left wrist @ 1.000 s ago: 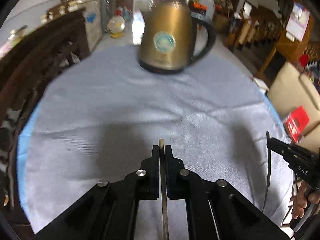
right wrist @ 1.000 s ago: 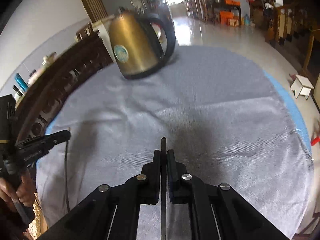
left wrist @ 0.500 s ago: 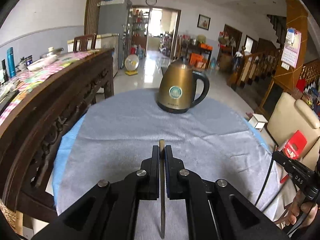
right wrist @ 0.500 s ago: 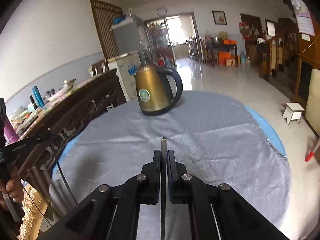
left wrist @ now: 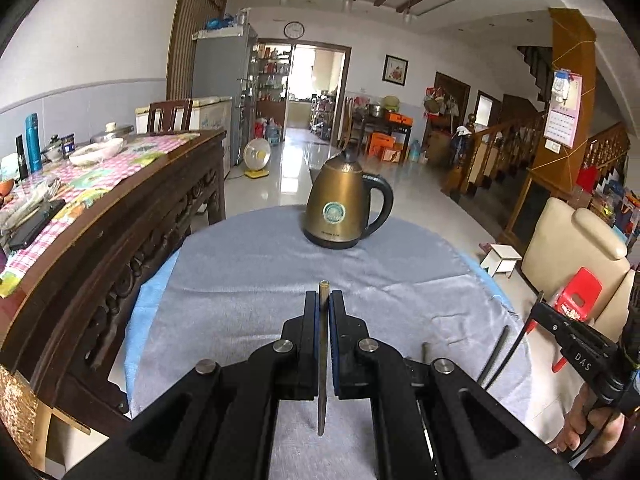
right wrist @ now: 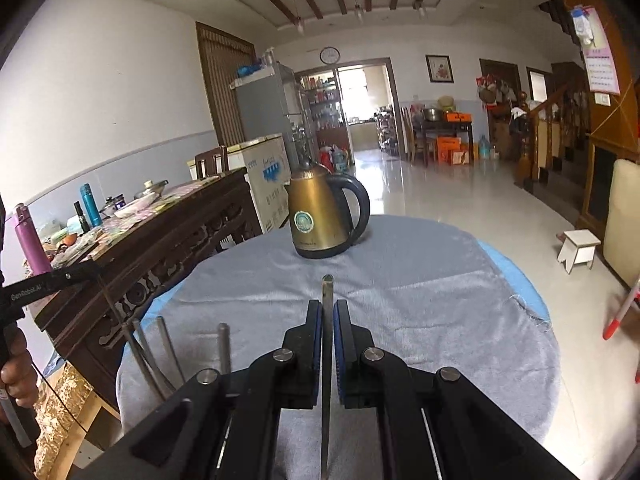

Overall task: Organize utensils
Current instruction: 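Lift both chopsticks and carry them over the holder cup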

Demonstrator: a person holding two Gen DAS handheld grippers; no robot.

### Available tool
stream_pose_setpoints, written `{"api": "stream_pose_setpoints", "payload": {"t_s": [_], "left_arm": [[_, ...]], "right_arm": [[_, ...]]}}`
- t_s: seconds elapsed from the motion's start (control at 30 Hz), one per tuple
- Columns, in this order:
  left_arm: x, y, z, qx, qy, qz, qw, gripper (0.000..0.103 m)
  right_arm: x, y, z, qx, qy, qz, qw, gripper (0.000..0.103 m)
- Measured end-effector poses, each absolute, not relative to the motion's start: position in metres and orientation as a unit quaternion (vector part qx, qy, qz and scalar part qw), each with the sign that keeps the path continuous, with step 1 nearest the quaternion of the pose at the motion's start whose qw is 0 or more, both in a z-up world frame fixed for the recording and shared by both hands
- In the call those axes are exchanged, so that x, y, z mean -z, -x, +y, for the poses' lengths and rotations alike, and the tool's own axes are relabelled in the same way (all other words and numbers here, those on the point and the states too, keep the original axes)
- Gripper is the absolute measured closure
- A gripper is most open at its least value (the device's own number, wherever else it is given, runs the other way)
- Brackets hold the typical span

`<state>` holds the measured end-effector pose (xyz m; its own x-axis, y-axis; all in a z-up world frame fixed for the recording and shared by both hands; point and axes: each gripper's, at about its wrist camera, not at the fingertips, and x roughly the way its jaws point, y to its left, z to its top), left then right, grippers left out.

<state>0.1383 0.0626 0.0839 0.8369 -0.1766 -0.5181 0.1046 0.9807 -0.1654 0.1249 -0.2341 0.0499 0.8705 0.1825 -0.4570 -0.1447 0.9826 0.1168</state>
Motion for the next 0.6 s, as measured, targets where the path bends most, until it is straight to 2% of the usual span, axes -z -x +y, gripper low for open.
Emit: {"api": "stream_pose_setpoints", "payload": {"t_s": [0.6], "left_arm": [[-0.127,-0.103,0.055,0.105,0.057,0.239,0.964,0.098]], "right_arm": [[-0.098,-0.089,-0.224,-0.088,-0.003,0.191,0.978,0.097]]}}
